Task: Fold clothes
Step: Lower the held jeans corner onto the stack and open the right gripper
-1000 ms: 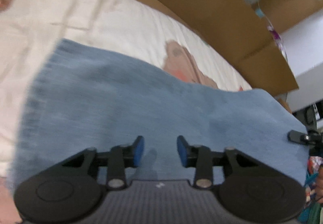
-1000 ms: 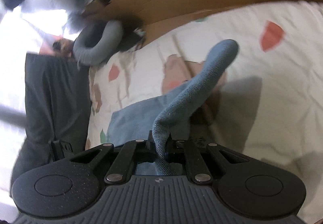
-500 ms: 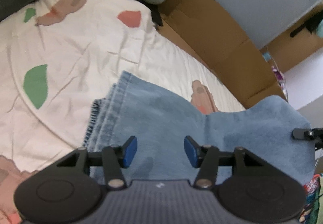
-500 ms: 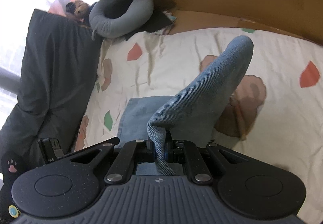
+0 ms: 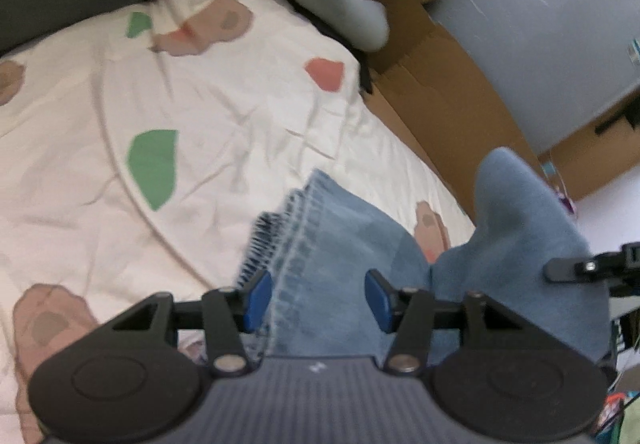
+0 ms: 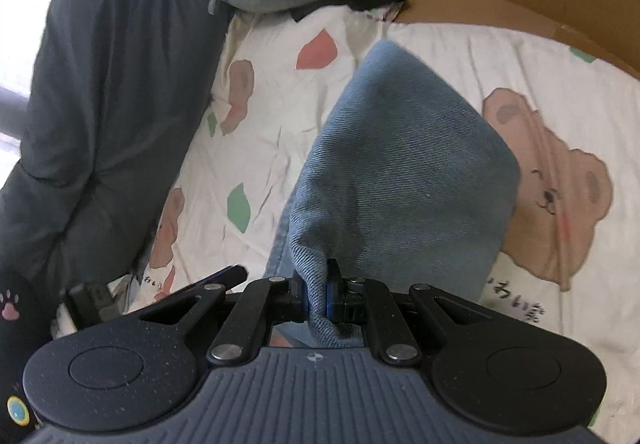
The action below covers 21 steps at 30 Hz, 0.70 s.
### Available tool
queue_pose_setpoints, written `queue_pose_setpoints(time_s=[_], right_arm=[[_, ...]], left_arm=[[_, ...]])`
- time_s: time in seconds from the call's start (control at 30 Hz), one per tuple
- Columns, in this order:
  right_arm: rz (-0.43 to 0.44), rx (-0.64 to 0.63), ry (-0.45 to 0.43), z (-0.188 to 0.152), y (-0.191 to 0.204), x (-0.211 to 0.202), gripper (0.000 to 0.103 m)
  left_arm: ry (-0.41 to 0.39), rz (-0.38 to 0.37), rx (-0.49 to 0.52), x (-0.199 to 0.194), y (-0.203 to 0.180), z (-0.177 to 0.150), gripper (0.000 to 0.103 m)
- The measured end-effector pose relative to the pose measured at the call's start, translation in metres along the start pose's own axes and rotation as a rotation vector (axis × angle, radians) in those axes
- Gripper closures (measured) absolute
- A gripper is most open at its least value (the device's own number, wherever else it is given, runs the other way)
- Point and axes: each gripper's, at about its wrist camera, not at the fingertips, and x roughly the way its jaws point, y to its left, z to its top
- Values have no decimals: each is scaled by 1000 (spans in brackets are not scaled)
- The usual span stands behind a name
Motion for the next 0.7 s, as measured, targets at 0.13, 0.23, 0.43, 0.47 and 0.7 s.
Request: queue_pose_setpoints(time_s=[0.13, 0.23, 0.43, 0.47, 0.7], right_arm=[[1, -10, 17, 1, 13, 20, 97], [13, -18, 32, 2, 21, 34, 97], [-20, -40, 62, -3, 40, 74, 97], [-29, -43, 64, -5, 43, 81, 97], [-67, -79, 53, -15, 58, 116, 96]], left_arm=[[0, 11, -9, -4, 8, -2, 49], [-9, 21, -30, -9, 13, -4, 49], [-20, 30, -44, -18, 18, -9, 49], [-21, 31, -45, -20, 19, -10, 49], [-39, 45, -66, -27, 24, -11, 49]])
